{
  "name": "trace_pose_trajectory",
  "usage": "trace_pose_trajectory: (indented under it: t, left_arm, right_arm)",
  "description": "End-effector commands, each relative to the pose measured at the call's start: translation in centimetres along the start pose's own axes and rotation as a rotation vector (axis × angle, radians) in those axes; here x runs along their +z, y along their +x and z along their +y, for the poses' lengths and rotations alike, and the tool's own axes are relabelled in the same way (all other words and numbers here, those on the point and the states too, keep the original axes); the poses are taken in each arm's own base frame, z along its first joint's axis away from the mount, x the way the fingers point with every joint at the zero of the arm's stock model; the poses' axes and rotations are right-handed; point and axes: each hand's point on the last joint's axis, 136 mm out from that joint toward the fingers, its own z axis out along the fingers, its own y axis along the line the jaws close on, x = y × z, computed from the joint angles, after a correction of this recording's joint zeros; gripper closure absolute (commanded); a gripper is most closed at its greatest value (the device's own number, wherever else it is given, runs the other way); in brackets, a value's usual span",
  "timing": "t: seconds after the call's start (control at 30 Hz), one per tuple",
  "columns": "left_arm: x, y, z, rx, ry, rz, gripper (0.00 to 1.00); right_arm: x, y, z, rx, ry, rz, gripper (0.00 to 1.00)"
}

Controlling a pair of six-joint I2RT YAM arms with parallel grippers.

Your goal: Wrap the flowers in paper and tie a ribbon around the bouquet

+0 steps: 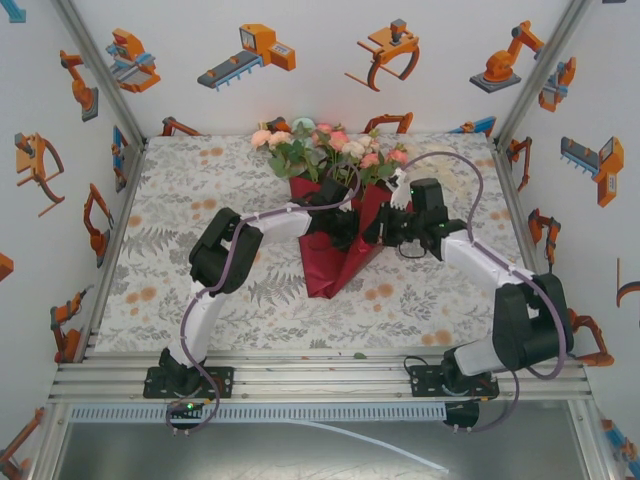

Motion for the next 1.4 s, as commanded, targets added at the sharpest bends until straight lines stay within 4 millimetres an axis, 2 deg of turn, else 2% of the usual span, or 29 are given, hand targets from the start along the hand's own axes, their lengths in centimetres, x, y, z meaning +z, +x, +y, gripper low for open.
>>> trace_pose_trajectory:
  t: [0.0, 0.13, 0.27, 0.47, 0.6, 0.73, 0.83, 0.9, 1.03, 1.1, 1.37]
  left_arm:
    - [-0.5, -1.2, 0.6, -0.056, -0.001, -0.049, 0.66]
    - [-3.6, -3.7, -0.6, -0.091, 0.046, -0.144, 0.65]
    - [-6.5, -5.8, -1.3, -0.132, 0.081, -0.205, 0.65]
    - [-11.3, -7.0, -1.3, -0.181, 0.107, -0.28, 0.64]
    - [-14.7, -5.9, 1.0, -0.181, -0.002, -0.319, 0.64]
    - [-17.3, -3.9, 6.0, -0.157, -0.25, -0.346, 0.62]
    - [-17.7, -3.2, 9.2, -0.145, -0.389, -0.345, 0.62]
    - [-17.1, -3.3, 10.0, -0.134, -0.409, -0.34, 0.62]
    - [-13.9, -3.8, 9.0, -0.113, -0.323, -0.26, 0.62]
    - [-13.0, -3.9, 8.7, -0.108, -0.316, -0.24, 0.62]
    - [-11.4, -3.2, 8.6, -0.112, -0.293, -0.217, 0.62]
  right_arm:
    - [0.1, -0.1, 0.4, -0.052, -0.016, 0.001, 1.0]
    - [0.0, -0.3, -1.0, -0.032, 0.032, -0.013, 1.0]
    - [0.4, -0.4, -1.4, -0.034, 0.028, -0.007, 1.0]
    - [1.0, -1.1, -1.9, -0.026, 0.023, -0.001, 1.0]
    - [1.3, -1.5, -1.8, -0.042, 0.009, 0.005, 1.0]
    - [1.7, -2.2, -1.3, -0.044, -0.02, 0.011, 1.0]
    - [1.9, -2.9, -1.1, -0.044, -0.033, 0.0, 1.0]
    - [2.1, -3.2, -0.9, -0.047, -0.041, 0.002, 1.0]
    - [2.6, -3.6, -0.7, -0.052, -0.06, 0.016, 1.0]
    - [2.7, -3.9, -0.3, -0.055, -0.073, 0.02, 1.0]
    - [4.4, -4.8, 2.1, -0.101, -0.118, 0.03, 1.0]
